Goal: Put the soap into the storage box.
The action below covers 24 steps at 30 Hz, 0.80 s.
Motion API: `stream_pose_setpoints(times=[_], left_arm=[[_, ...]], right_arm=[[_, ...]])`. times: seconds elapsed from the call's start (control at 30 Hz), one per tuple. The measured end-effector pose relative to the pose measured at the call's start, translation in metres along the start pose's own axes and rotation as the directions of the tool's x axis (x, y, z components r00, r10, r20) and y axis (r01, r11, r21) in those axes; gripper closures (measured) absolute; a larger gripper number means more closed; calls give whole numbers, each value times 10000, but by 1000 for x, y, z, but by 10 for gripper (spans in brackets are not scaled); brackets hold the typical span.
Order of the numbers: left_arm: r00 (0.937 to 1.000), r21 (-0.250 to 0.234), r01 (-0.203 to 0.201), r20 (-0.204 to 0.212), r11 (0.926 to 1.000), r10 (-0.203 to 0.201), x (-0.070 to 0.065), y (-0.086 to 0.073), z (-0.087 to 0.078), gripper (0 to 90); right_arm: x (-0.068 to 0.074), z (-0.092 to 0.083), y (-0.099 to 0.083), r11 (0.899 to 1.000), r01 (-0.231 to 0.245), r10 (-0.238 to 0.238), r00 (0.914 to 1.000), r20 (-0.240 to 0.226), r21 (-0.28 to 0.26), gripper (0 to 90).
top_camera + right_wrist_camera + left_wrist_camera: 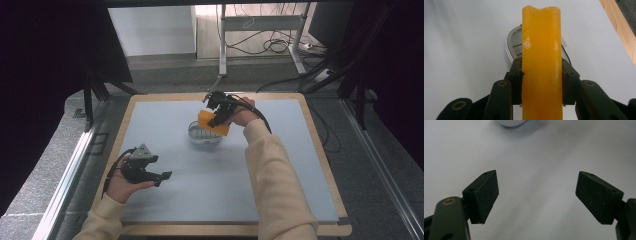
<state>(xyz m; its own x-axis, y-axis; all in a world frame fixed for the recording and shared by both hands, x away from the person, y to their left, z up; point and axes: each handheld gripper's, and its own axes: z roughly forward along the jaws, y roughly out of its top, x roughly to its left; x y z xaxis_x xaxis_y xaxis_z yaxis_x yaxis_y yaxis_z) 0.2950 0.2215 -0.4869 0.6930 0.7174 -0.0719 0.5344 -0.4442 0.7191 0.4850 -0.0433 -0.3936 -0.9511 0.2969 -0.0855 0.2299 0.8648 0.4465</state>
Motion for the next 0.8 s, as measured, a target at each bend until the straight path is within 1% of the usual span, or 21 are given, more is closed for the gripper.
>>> stream_pose_setpoints(times=[0.2,0.43,0.57,0.8], left_arm=[[10000,8,-36,-16,10000,36,-1,0,0,186],[10000,-52,35,-33,10000,-35,0,0,-1,186],[10000,-95,23,-27,10000,-23,0,0,-3,186],[10000,-44,18,-23,10000,-18,1,0,-2,186]], right_arm=[[-3,5,5,9999,103,-103,9999,-134,-20,615],[-5,14,11,9998,204,-205,9994,-277,-7,614],[-7,20,13,9992,385,-388,9983,-446,-73,614],[-10,28,17,9986,523,-518,9971,-561,81,614]])
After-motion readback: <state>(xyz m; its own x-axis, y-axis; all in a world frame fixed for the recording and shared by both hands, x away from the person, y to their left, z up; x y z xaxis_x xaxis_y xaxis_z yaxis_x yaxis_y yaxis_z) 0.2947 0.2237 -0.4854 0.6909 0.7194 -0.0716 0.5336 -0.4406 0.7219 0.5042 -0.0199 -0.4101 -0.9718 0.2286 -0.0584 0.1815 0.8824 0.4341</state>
